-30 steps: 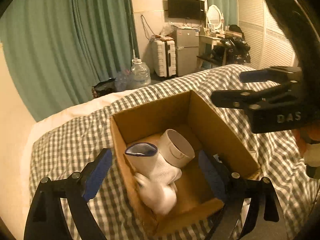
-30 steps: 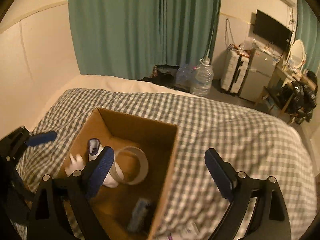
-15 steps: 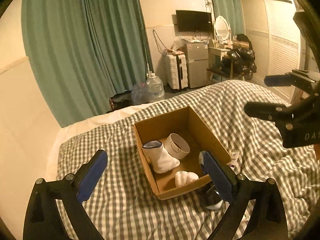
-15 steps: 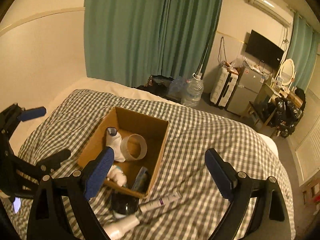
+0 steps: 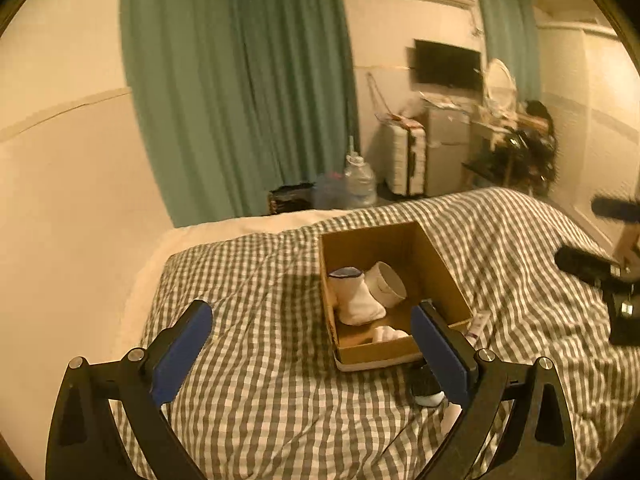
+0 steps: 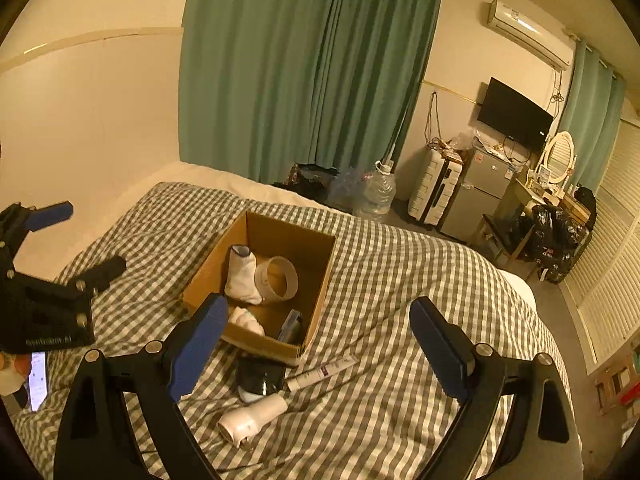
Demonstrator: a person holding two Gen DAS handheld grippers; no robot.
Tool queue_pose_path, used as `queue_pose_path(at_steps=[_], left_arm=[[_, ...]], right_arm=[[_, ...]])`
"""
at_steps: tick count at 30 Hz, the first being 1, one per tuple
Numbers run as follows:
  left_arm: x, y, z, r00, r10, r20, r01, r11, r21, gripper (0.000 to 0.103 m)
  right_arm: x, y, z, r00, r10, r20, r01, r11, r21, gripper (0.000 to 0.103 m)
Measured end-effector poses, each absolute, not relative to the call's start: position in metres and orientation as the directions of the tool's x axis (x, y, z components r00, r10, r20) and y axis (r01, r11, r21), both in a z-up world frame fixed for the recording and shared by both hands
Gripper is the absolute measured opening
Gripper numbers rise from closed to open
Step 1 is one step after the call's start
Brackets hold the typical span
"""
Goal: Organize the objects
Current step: 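Withdraw both tools and reach toward the hair dryer and black cup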
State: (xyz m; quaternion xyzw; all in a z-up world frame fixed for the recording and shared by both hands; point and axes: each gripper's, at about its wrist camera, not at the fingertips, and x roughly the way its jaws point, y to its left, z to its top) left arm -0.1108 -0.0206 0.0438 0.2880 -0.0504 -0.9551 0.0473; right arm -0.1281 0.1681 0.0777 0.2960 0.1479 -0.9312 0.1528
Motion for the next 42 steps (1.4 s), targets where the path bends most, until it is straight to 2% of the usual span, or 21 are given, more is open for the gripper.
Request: queue_pose_path(at_steps=[7, 13, 19, 27, 28, 30, 37, 39, 42], left_arm=[[-0.095, -0.015, 0.016, -0.836, -0.109, -0.537, 0.059, -0.992, 0.109, 0.102], [-0.095, -0.020, -0.031, -0.788, -0.126, -0.603, 0.076, -0.991, 0.108, 0.102], [-0.106, -0.028, -0.073, -0.745, -0.166, -0.646, 0.128, -0.986, 0.106, 0.102], [-0.114, -0.036, -0.107, -0.705, -0.161, -0.691, 0.135, -0.987, 0.092, 0.102], [-0.115, -0.037, -0.108, -0.702, -0.156, -0.695, 0.132, -0.987, 0.088, 0.102], [-0.116, -0.037, -0.114, -0.693, -0.154, -0.704, 0.126, -0.988, 0.092, 0.102], [-0.117, -0.033, -0.120, -0.678, -0.153, -0.719, 0.110, -0.988, 0.107, 0.102], [-0.120, -0.030, -0.119, -0.675, -0.167, -0.719, 0.108, -0.986, 0.127, 0.102], [-0.125, -0.023, -0.120, -0.671, -0.173, -0.721, 0.091, -0.984, 0.151, 0.102]], right_arm=[[-0.126, 0.168, 0.029, -0.718, -0.199, -0.667, 0.377, -0.917, -0.131, 0.092], [-0.128, 0.166, -0.034, -0.642, -0.194, -0.742, 0.386, -0.918, -0.094, 0.092], [-0.126, 0.149, -0.091, -0.599, -0.151, -0.786, 0.409, -0.902, -0.138, 0.092], [-0.138, 0.127, -0.138, -0.533, -0.121, -0.837, 0.414, -0.901, -0.133, 0.091], [-0.139, 0.125, -0.142, -0.528, -0.112, -0.842, 0.415, -0.899, -0.141, 0.090], [-0.141, 0.121, -0.153, -0.506, -0.092, -0.858, 0.423, -0.893, -0.154, 0.078], [-0.139, 0.122, -0.161, -0.474, -0.090, -0.876, 0.429, -0.892, -0.140, 0.063], [-0.137, 0.125, -0.154, -0.489, -0.098, -0.867, 0.424, -0.895, -0.138, 0.054], [-0.138, 0.132, -0.140, -0.509, -0.132, -0.851, 0.430, -0.895, -0.118, 0.053]])
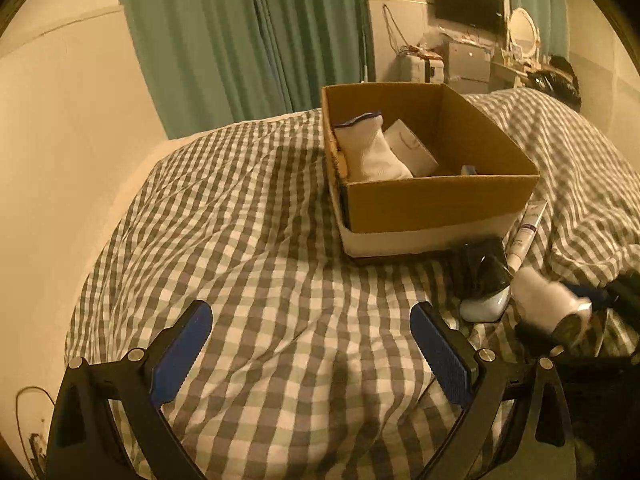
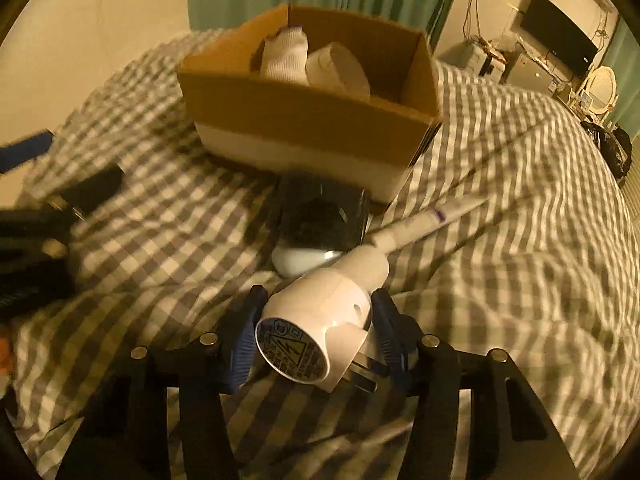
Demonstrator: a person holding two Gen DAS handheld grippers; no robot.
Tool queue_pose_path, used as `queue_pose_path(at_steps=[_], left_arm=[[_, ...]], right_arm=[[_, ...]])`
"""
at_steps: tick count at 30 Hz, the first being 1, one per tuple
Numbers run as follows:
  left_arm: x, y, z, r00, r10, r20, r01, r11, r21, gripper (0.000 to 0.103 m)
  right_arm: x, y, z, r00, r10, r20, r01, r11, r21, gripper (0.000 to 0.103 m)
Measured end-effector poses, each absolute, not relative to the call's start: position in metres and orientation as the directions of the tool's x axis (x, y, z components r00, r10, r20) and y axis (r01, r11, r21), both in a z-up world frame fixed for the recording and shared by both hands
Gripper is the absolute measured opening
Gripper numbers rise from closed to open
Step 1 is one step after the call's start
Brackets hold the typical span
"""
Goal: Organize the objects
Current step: 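Withdraw both tools and reach toward the hair dryer and black cup, then grasp the black cup with the left tool while the right tool grasps the hair dryer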
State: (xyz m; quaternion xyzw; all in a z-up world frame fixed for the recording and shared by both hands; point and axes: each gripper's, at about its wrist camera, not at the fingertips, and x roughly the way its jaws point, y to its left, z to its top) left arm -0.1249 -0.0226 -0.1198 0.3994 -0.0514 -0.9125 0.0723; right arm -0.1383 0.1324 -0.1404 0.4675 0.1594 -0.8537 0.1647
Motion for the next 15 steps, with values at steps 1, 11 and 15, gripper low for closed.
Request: queue_pose_path(at_steps=[1, 11, 15], left_arm=[[-0.126, -0.020, -0.120, -0.670, -0.171, -0.722, 0.083, -0.984, 0.155, 0.102], [-0.163, 0.027, -0.125, -0.655, -0.079, -0.752, -0.038, -0.990, 0.136, 0.102], [-0.180, 0.044, -0.132, -0.640, -0.010, -0.768, -0.078, -0.994, 0.077, 0.102]], right_arm=[[-0.140, 0.137, -0.134, -0.514, -0.146, -0.845, 0.431, -0.896, -0.107, 0.053], [-0.160, 0.164, -0.093, -0.589, -0.172, -0.789, 0.405, -0.909, -0.104, 0.053], [-0.173, 0.172, -0.088, -0.614, -0.150, -0.775, 0.395, -0.908, -0.137, 0.053]])
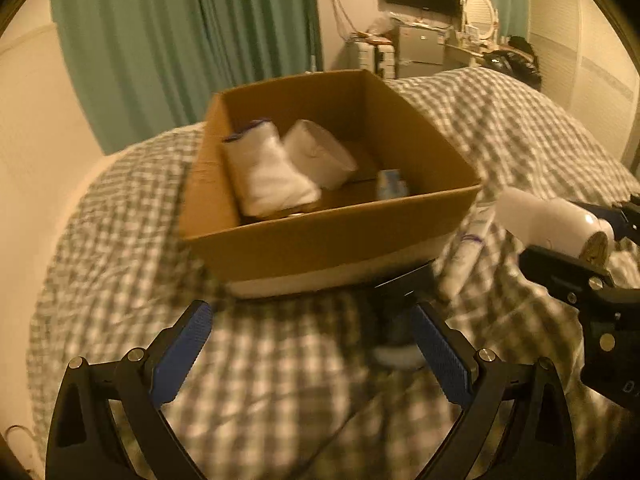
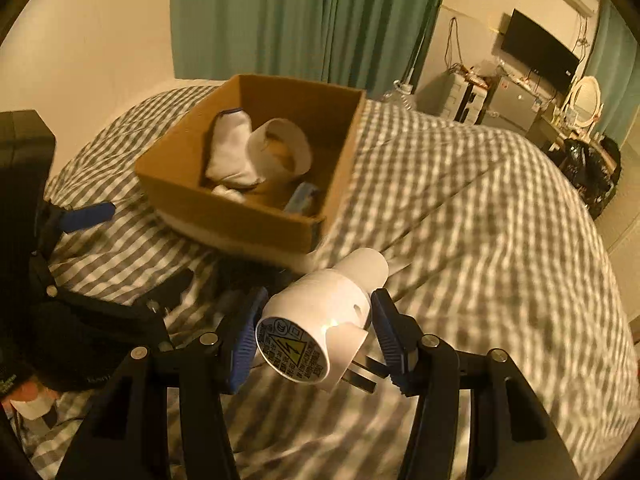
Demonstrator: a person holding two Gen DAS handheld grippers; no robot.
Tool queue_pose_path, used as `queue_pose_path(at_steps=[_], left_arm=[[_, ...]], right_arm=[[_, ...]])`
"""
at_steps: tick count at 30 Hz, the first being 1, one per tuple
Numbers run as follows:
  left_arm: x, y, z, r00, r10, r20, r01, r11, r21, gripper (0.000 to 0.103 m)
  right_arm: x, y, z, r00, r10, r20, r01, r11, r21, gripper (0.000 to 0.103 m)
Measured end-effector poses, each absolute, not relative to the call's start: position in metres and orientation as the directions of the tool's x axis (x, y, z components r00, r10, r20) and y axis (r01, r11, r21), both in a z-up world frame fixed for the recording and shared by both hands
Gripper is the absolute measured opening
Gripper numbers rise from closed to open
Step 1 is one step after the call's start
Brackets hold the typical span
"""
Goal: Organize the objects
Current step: 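Grasp the black cup with the left tool while the right tool grasps the hair dryer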
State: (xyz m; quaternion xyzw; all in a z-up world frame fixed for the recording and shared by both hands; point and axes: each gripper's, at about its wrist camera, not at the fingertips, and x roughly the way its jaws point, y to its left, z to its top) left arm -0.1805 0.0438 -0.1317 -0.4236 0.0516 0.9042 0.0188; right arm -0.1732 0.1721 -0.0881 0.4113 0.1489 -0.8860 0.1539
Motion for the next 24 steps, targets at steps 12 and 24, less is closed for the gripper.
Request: queue_pose_path(at_steps=[12, 24], left_arm=[[-0.218, 0.086, -0.174, -0.562, 0.067, -0.824, -0.142, -0.990, 0.016, 0.102], [-0.224, 0.087, -0.182, -0.496, 0.108, -0.861, -0.143, -0.989, -0.042, 0.071]], right_arm=[[-0.204, 0.202, -0.104, -0.613, -0.198, -0.765, 0.406, -0.910, -0.089, 0.053], [-0.201, 0.202, -0.111, -0.601, -0.210, -0.771, 0.425, -0.901, -0.085, 0.053]])
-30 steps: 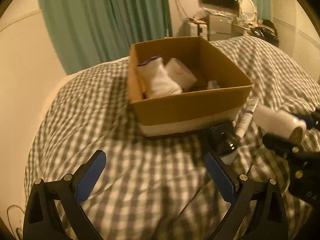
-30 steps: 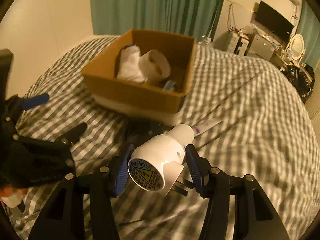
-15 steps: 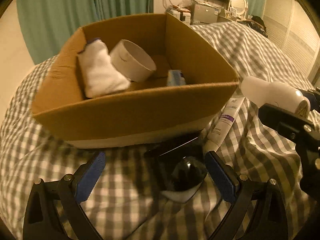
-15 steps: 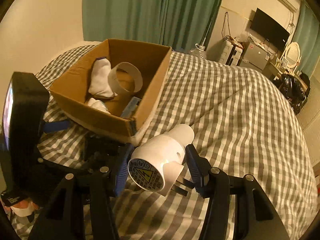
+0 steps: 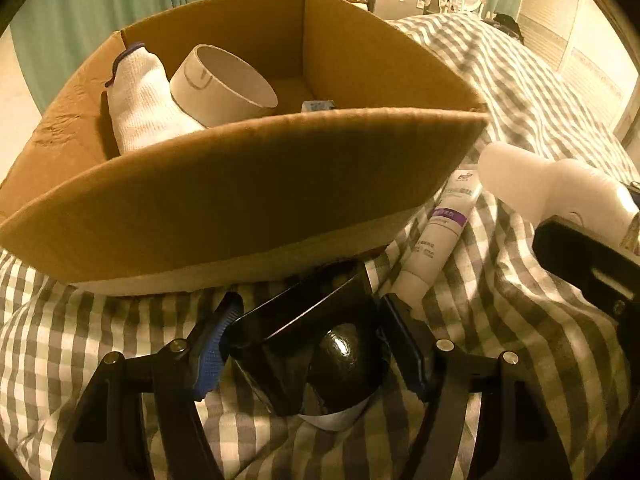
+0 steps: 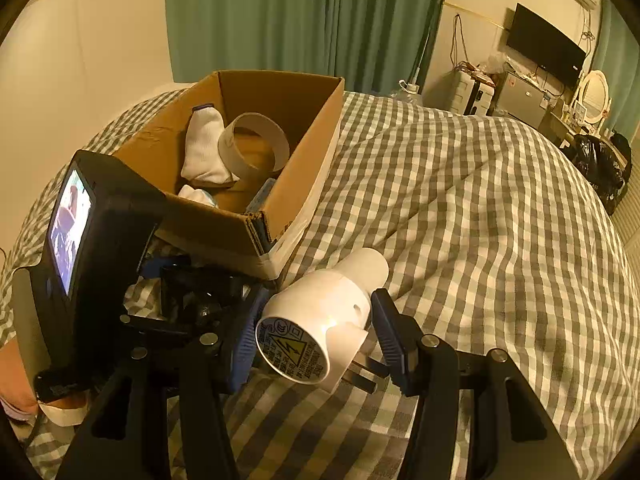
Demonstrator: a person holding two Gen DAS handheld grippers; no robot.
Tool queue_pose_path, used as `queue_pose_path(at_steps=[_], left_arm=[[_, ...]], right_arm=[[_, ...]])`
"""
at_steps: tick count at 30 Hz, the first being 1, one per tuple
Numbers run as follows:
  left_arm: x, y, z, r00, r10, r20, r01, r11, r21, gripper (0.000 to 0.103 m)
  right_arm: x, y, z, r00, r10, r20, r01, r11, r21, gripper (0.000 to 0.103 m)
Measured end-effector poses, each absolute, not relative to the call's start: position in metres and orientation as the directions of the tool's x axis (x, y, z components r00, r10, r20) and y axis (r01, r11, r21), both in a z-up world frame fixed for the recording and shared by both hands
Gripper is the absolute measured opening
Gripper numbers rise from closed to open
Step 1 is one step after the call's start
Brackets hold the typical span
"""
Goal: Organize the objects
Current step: 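Grasp the black cup with the left tool while the right tool grasps the hair dryer, then carry the black cup and hair dryer over the box and lower them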
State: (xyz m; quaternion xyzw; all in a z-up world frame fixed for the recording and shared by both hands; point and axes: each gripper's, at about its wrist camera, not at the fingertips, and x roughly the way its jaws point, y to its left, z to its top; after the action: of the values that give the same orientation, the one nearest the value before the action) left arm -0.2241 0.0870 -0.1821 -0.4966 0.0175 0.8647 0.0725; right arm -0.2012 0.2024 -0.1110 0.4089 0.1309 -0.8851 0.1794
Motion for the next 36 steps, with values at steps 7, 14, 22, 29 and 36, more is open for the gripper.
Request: queue_pose_path(at_steps=[7, 14, 22, 29, 36], left_arm=[[-0.207, 0.065, -0.159, -0.482, 0.163, -0.861, -0.097, -0.986, -0.132, 0.043], [-0.187, 0.044, -0.150, -0.492, 0.162, -0.856, -0.074, -0.987, -0.144, 0.034], [-0.147, 0.029, -0.118, -0.575, 0.120, -0.809, -0.054, -0.993, -0.109, 0.033], [-0.130, 0.018, -0.089, -0.636, 0.102, -0.765, -0.031, -0.994, -0.106, 0.033], [-0.123, 0.003, -0.053, -0.690, 0.099, -0.717, -0.013, -0.992, -0.124, 0.033]], right_arm=[[-0.187, 0.201, -0.106, -0.607, -0.200, -0.769, 0.422, -0.901, -0.099, 0.053], [-0.168, 0.197, -0.095, -0.619, -0.191, -0.762, 0.417, -0.902, -0.113, 0.053], [-0.142, 0.184, -0.077, -0.647, -0.190, -0.738, 0.426, -0.893, -0.143, 0.053], [-0.118, 0.164, -0.052, -0.676, -0.209, -0.706, 0.459, -0.870, -0.182, 0.053], [-0.107, 0.151, -0.019, -0.691, -0.256, -0.676, 0.490, -0.854, -0.177, 0.053]])
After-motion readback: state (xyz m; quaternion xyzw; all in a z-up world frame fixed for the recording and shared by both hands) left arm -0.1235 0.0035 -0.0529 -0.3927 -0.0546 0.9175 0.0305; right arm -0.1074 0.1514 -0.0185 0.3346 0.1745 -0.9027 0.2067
